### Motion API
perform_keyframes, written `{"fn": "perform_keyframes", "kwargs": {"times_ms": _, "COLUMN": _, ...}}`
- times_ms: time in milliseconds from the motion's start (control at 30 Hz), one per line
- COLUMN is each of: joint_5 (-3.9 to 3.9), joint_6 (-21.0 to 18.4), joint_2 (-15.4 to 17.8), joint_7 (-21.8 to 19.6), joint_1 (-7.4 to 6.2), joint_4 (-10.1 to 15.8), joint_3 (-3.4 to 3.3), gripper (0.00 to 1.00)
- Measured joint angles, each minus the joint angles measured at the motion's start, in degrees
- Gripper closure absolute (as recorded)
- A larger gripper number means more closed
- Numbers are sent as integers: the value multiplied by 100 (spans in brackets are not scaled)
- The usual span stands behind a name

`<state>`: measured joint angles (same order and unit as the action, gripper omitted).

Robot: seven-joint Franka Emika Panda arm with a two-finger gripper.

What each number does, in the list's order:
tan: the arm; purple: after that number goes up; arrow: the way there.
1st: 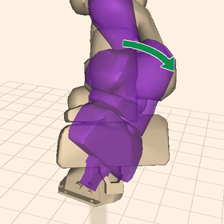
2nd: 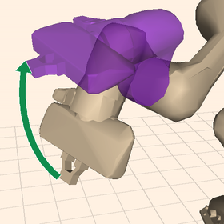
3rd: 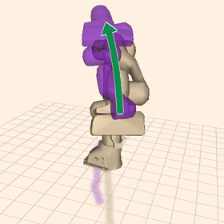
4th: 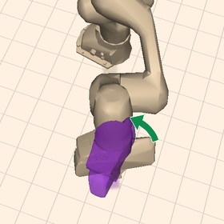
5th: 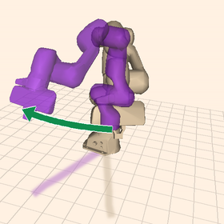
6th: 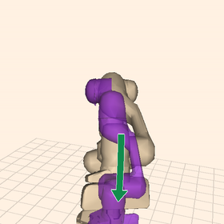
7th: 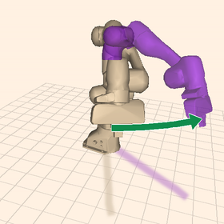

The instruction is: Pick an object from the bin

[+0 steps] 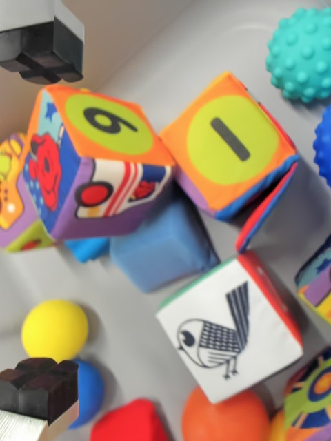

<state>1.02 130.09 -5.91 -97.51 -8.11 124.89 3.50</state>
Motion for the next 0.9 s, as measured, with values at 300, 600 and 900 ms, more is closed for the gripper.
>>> {"fn": "perform_keyframes", "kwargs": {"times_ms": 300, "joint_5": -8, "joint_6": 250, "joint_2": 0, "joint_7": -1212, "joint_1": -241, "joint_4": 227, "joint_3": 87, "gripper": 0}}
{"fn": "perform_keyframes", "kwargs": {"times_ms": 600, "joint_5": -9, "joint_6": 520, "joint_2": -54, "joint_7": -2557, "joint_1": -520, "joint_4": 424, "joint_3": 168, "gripper": 0}}
{"fn": "perform_keyframes", "kwargs": {"times_ms": 900, "joint_5": 0, "joint_6": 1013, "joint_2": -447, "joint_7": -2808, "joint_1": -589, "joint_4": 540, "joint_3": 163, "gripper": 0}}
